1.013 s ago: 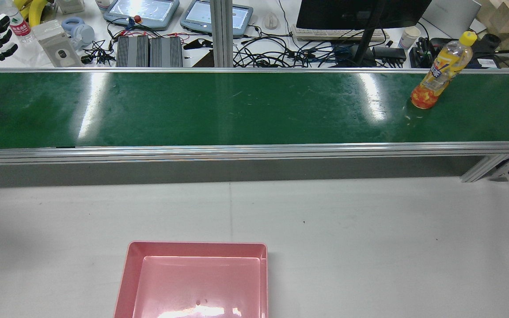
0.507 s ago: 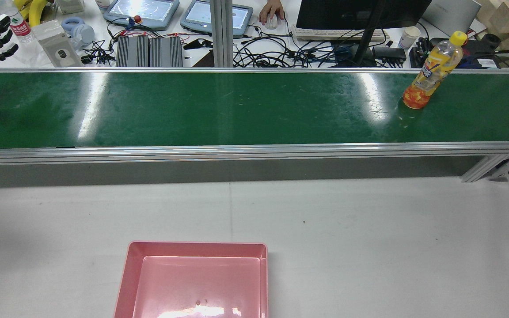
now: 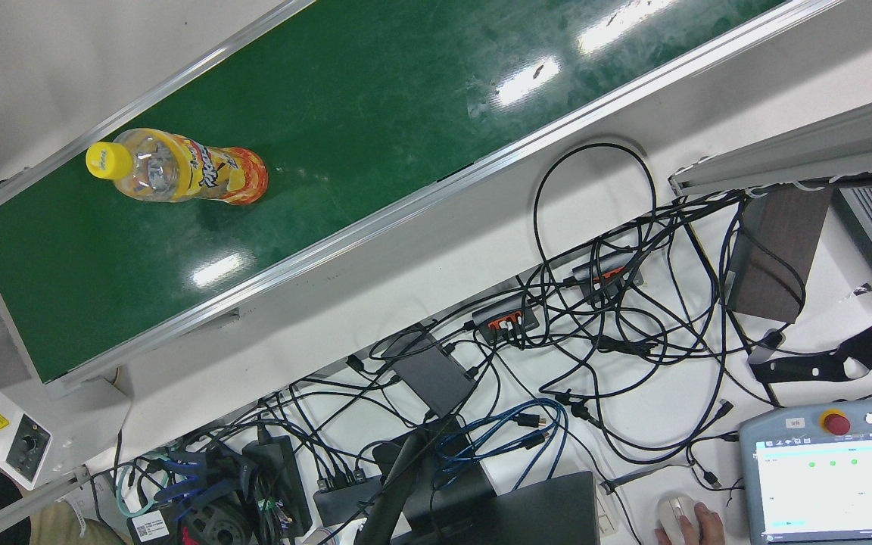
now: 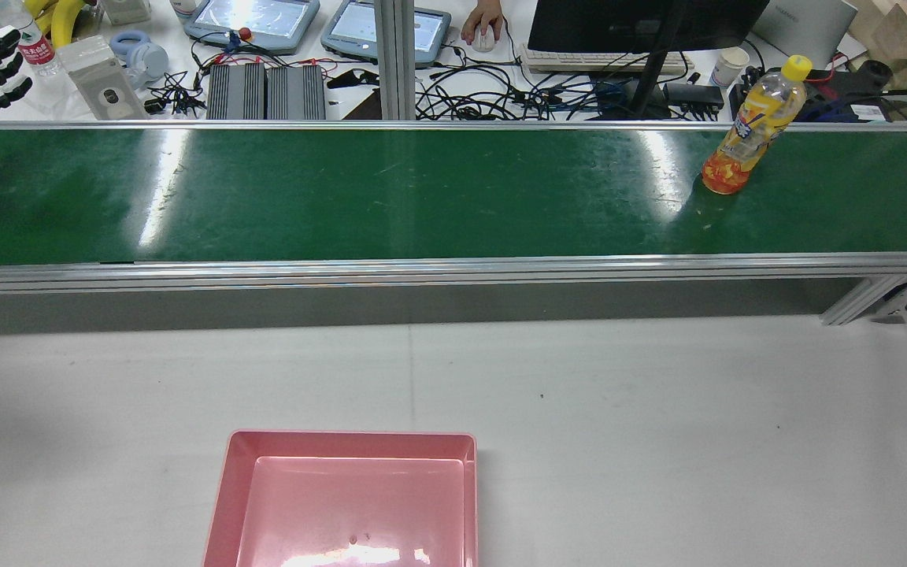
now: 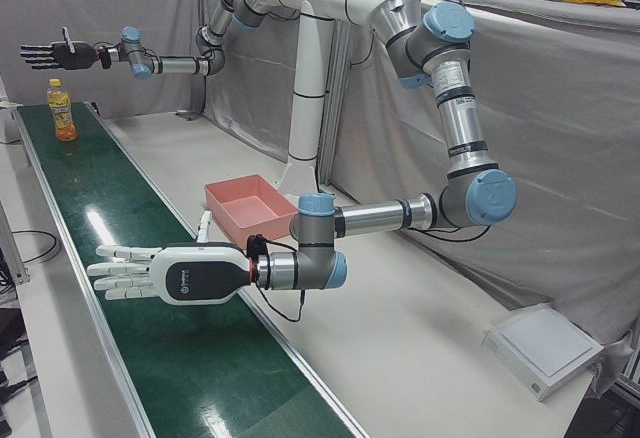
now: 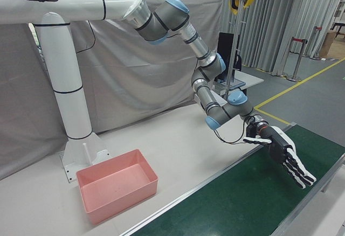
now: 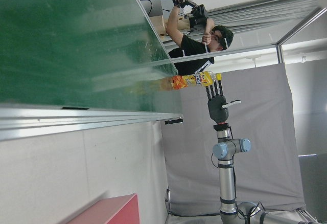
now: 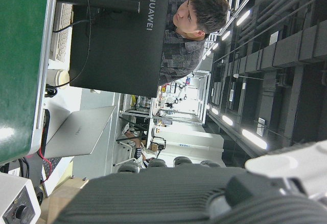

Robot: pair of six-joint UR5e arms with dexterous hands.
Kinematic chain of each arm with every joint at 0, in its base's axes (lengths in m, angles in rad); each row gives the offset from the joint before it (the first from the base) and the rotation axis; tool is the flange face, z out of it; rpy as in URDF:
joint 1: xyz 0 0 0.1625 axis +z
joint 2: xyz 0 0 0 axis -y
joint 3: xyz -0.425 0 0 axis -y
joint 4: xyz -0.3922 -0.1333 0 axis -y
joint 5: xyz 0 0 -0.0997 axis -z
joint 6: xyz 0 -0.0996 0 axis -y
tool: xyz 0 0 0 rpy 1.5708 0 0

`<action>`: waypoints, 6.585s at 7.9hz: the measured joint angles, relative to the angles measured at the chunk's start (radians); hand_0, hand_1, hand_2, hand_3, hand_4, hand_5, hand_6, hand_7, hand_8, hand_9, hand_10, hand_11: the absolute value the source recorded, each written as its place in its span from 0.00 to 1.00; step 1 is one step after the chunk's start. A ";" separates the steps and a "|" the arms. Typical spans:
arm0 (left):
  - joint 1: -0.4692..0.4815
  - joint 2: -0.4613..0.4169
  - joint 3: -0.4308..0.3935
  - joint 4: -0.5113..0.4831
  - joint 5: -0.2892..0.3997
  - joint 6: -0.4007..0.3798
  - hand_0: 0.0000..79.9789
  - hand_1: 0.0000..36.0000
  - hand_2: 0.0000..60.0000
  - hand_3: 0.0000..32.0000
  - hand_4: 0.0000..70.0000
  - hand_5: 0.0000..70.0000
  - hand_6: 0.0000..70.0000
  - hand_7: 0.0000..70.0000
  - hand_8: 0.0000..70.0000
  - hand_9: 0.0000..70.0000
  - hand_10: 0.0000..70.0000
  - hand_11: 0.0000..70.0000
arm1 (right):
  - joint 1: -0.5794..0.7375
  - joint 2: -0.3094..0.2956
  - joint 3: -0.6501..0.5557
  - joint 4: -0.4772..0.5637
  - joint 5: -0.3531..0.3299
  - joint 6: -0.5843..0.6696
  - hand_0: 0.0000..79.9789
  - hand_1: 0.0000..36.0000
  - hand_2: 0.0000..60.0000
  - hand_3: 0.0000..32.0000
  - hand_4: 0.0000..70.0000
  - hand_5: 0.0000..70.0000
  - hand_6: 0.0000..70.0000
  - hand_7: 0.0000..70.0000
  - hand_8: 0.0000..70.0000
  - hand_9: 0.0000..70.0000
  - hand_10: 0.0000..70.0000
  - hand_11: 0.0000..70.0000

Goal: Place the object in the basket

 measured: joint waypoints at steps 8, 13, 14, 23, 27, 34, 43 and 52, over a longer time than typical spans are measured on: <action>-0.001 -0.001 -0.002 0.000 0.000 -0.001 0.68 0.03 0.00 0.06 0.13 0.10 0.00 0.00 0.00 0.00 0.04 0.08 | 0.000 0.000 0.000 0.000 0.000 0.000 0.00 0.00 0.00 0.00 0.00 0.00 0.00 0.00 0.00 0.00 0.00 0.00; -0.001 -0.002 -0.003 0.000 0.000 -0.002 0.68 0.02 0.00 0.06 0.14 0.10 0.00 0.00 0.00 0.01 0.04 0.08 | 0.000 0.001 0.000 0.000 0.000 0.001 0.00 0.00 0.00 0.00 0.00 0.00 0.00 0.00 0.00 0.00 0.00 0.00; -0.001 -0.002 -0.003 0.000 0.000 -0.002 0.68 0.03 0.00 0.06 0.13 0.10 0.00 0.00 0.00 0.01 0.04 0.07 | 0.000 0.001 0.000 0.000 0.000 0.001 0.00 0.00 0.00 0.00 0.00 0.00 0.00 0.00 0.00 0.00 0.00 0.00; -0.002 -0.002 -0.004 0.000 0.000 -0.003 0.68 0.02 0.00 0.04 0.14 0.11 0.00 0.00 0.01 0.01 0.04 0.08 | 0.000 0.001 -0.001 0.000 0.000 0.000 0.00 0.00 0.00 0.00 0.00 0.00 0.00 0.00 0.00 0.00 0.00 0.00; -0.002 -0.002 -0.004 0.000 0.000 -0.003 0.69 0.04 0.00 0.05 0.14 0.11 0.00 0.00 0.00 0.01 0.04 0.08 | 0.000 0.001 -0.001 -0.001 0.000 0.000 0.00 0.00 0.00 0.00 0.00 0.00 0.00 0.00 0.00 0.00 0.00 0.00; -0.001 -0.002 -0.005 0.000 0.000 -0.002 0.68 0.05 0.00 0.05 0.14 0.11 0.00 0.00 0.00 0.01 0.04 0.08 | 0.000 0.000 -0.001 0.000 0.000 0.000 0.00 0.00 0.00 0.00 0.00 0.00 0.00 0.00 0.00 0.00 0.00 0.00; 0.000 -0.003 -0.005 0.000 0.000 -0.001 0.69 0.04 0.00 0.06 0.14 0.11 0.00 0.00 0.01 0.01 0.05 0.08 | 0.000 0.000 -0.001 -0.001 0.000 0.000 0.00 0.00 0.00 0.00 0.00 0.00 0.00 0.00 0.00 0.00 0.00 0.00; 0.000 -0.004 -0.005 0.000 0.000 -0.002 0.68 0.03 0.00 0.04 0.14 0.12 0.00 0.00 0.01 0.01 0.05 0.08 | 0.000 0.001 -0.001 -0.001 0.000 0.000 0.00 0.00 0.00 0.00 0.00 0.00 0.00 0.00 0.00 0.00 0.00 0.00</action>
